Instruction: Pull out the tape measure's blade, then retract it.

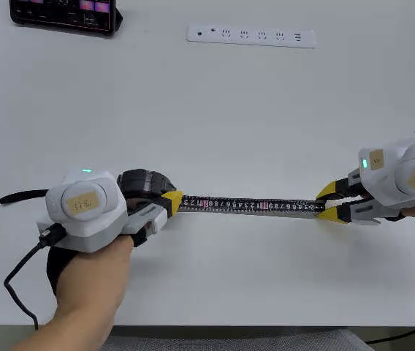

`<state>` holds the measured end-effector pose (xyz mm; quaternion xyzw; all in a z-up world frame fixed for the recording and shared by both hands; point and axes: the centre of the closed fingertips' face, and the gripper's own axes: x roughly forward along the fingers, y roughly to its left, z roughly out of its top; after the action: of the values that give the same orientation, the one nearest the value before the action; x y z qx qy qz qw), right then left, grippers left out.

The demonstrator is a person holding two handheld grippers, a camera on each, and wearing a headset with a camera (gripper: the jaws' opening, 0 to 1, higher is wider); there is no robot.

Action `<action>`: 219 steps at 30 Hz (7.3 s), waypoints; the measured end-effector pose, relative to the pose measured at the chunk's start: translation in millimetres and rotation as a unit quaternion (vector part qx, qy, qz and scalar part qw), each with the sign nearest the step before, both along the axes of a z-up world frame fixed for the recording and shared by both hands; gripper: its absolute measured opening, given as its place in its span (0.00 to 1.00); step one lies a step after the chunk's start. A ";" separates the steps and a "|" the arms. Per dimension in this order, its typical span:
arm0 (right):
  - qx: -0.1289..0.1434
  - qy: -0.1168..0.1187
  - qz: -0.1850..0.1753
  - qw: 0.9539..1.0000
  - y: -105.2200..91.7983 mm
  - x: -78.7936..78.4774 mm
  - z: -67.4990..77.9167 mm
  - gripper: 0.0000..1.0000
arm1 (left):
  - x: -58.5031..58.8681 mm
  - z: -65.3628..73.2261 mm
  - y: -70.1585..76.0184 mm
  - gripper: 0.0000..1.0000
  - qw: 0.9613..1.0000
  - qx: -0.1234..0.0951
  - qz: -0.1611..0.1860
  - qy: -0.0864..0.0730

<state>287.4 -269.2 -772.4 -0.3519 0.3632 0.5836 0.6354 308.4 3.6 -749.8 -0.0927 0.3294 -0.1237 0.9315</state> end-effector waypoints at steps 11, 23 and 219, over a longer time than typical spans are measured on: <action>0.000 0.002 -0.005 1.000 -0.3 0.2 -0.1 0.11 | -0.4 0.5 -0.3 0.61 1.000 -0.005 0.004 0.004; -0.014 0.003 -0.003 1.000 -0.7 0.0 0.0 0.10 | -0.5 -0.9 0.8 0.59 1.000 0.005 -0.005 0.011; 0.179 0.068 -0.014 0.981 230.7 -1.8 6.9 0.27 | -2.3 1.9 3.2 0.61 0.998 -0.062 -0.017 0.012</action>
<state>285.6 -38.6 -765.5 -0.1874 0.2999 0.6528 0.6700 306.0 6.8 -747.9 -0.1466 0.3341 -0.1583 0.9175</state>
